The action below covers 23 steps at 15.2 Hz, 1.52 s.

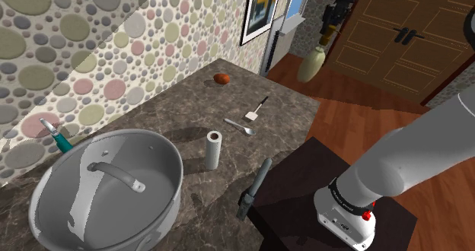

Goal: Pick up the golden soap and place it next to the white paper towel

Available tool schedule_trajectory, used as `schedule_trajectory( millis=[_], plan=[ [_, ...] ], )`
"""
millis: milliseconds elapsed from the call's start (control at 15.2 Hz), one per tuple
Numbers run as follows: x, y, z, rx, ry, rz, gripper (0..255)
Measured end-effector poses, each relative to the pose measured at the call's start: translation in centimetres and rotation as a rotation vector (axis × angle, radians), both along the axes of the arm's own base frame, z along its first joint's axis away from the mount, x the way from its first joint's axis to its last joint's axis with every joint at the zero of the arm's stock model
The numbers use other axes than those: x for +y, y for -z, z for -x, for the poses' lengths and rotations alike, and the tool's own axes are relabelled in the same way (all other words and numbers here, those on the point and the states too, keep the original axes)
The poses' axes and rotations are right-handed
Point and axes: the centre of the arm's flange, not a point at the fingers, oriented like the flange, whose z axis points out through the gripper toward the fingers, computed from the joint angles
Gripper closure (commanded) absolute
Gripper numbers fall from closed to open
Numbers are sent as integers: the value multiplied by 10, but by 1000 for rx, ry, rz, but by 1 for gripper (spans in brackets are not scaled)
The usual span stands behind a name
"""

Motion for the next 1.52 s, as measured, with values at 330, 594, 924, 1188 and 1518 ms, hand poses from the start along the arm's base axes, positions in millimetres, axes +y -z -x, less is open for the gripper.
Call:
schedule_trajectory(
  millis=[330,594,924,1188,1518],
  plan=[
    [66,2,8,0,-1,1,255],
    [117,2,14,0,0,1,255],
    [186,0,17,0,0,1,255],
    [236,1,22,1,0,1,255],
    [302,-2,30,0,0,2,255]
  ],
)
